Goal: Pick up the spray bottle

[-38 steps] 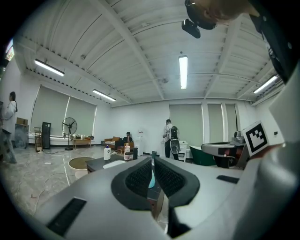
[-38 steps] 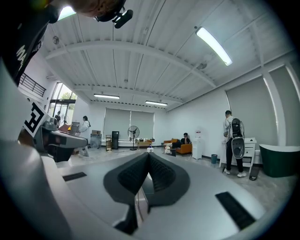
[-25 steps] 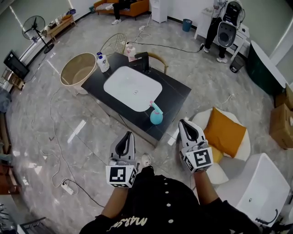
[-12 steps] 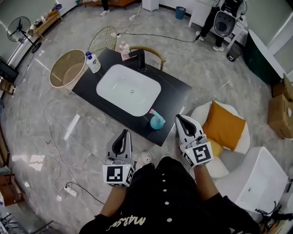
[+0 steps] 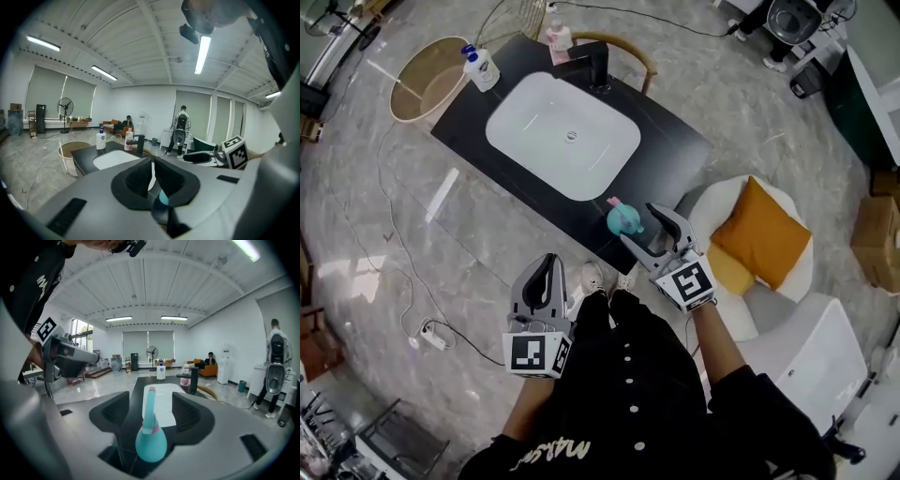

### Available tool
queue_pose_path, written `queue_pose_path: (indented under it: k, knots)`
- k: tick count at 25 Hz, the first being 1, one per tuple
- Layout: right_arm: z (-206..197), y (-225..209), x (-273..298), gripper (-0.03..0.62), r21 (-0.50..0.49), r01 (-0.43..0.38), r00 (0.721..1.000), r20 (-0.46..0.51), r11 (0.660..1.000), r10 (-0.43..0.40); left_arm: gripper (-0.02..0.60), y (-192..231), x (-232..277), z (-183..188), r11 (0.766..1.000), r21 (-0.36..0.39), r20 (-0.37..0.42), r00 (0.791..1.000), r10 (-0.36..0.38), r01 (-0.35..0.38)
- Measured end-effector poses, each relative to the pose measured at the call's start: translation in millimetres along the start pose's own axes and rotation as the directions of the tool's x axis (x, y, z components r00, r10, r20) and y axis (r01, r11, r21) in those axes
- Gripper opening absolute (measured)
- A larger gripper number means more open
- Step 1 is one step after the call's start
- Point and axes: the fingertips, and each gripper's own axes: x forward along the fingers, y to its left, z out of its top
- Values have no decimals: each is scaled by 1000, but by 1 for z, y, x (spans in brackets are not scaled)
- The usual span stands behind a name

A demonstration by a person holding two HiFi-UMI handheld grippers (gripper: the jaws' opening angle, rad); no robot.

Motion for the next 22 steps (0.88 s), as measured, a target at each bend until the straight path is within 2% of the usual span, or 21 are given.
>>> queue_pose_path:
  k: [4, 9, 12, 16, 22]
  knots:
    - [-33, 3, 32, 259, -21, -72, 997, -15, 997, 71, 28, 5, 0, -27, 999, -18, -60, 998, 37, -38]
    - [-55, 4, 55, 252, -50, -97, 995, 0, 994, 97, 28, 14, -4, -59, 996, -33, -125, 989, 82, -86]
    - [-57, 6, 60, 150, -79, -92, 995, 24, 993, 94, 28, 19, -8, -72, 993, -39, -158, 982, 105, -112]
    - [-57, 4, 64, 143, -103, -82, 995, 41, 991, 86, 28, 21, -9, -79, 991, -36, -162, 979, 121, -129]
    - [-27, -6, 55, 130, -40, -66, 992, 101, 997, 70, 28, 15, -3, -62, 993, -22, -125, 985, 115, -119]
